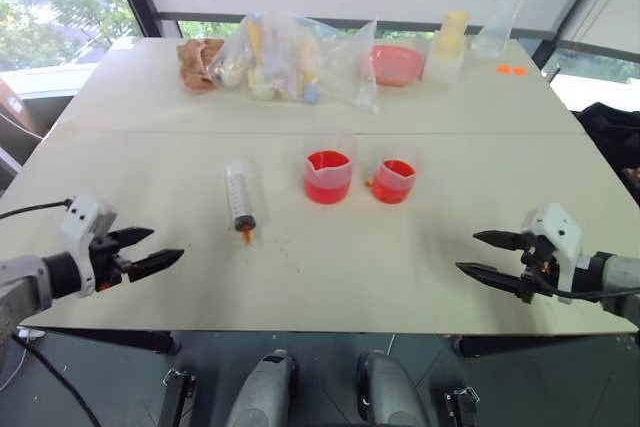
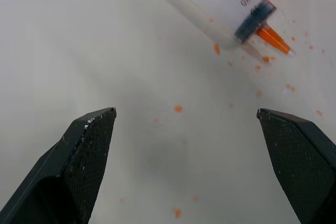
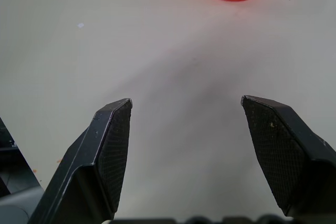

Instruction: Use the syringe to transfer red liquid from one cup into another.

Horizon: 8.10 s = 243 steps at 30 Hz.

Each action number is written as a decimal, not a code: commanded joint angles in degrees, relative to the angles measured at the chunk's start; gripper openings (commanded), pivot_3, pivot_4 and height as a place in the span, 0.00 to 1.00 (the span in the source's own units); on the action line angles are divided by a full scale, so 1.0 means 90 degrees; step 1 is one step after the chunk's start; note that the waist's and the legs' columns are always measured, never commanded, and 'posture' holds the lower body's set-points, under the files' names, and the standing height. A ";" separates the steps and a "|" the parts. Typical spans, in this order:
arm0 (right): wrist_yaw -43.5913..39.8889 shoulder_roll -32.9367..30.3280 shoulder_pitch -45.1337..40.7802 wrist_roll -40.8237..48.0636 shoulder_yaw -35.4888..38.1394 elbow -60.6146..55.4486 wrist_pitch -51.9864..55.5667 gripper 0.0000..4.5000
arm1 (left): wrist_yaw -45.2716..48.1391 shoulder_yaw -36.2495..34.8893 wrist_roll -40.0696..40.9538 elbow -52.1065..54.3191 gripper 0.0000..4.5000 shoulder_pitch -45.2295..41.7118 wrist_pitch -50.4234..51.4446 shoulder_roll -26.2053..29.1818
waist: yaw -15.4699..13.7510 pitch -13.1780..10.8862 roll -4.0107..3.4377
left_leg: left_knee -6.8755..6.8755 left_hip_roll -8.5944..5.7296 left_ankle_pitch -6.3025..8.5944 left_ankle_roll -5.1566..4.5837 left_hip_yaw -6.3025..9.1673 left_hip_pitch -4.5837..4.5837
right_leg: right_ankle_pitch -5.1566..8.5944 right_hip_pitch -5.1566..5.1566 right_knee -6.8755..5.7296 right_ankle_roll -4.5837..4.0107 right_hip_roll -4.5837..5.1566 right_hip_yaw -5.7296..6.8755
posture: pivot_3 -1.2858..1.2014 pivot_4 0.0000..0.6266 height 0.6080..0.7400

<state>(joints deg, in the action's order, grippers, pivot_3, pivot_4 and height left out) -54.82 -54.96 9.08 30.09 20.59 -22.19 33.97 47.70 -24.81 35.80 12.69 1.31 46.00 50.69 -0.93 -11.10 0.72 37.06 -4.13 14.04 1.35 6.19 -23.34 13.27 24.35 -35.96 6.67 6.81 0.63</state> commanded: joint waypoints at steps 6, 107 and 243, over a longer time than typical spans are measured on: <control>-0.0050 -0.0363 -0.1064 0.0784 0.0424 -0.0742 0.0404 0.78 | -0.1955 0.0745 0.0506 0.0213 0.99 -0.3164 0.3433 -0.0133 | 0.0033 -0.0001 0.0006 | 0.0013 -0.0003 -0.0001 0.0000 0.0001 0.0002 | -0.0021 -0.0001 -0.0010 0.0039 -0.0009 0.0001 | 0.52 0.24 1.00; 0.1809 0.0304 -0.2345 0.1212 -0.0506 -0.2130 0.0403 0.78 | -0.8983 -0.2341 -0.1195 -0.4557 0.33 -0.7922 0.4639 -0.5338 | -0.0115 0.0006 0.0066 | 0.0039 -0.0034 -0.0004 0.0012 -0.0044 0.0020 | -0.0061 -0.0009 -0.0020 0.0088 -0.0007 -0.0040 | 0.52 0.24 1.00; 0.2163 0.3204 -0.7082 -0.2741 -0.2301 0.3144 -0.4289 0.01 | 0.1543 0.3123 -0.2605 -0.6128 0.32 -0.6617 -0.4663 -0.4060 | 0.0228 0.0002 0.0059 | 0.0027 -0.0012 -0.0007 0.0002 -0.0109 0.0003 | -0.0081 0.0033 -0.0021 0.0069 -0.0027 -0.0059 | 0.52 0.24 1.00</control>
<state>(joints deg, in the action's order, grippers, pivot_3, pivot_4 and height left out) -38.58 -26.27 -49.68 3.56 -5.02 11.01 -2.68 61.39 2.14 13.86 -41.49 -58.93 3.16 14.11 1.13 -11.08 1.25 37.30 -4.24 13.98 1.37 5.21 -23.31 12.54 24.64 -36.15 7.29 6.56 0.11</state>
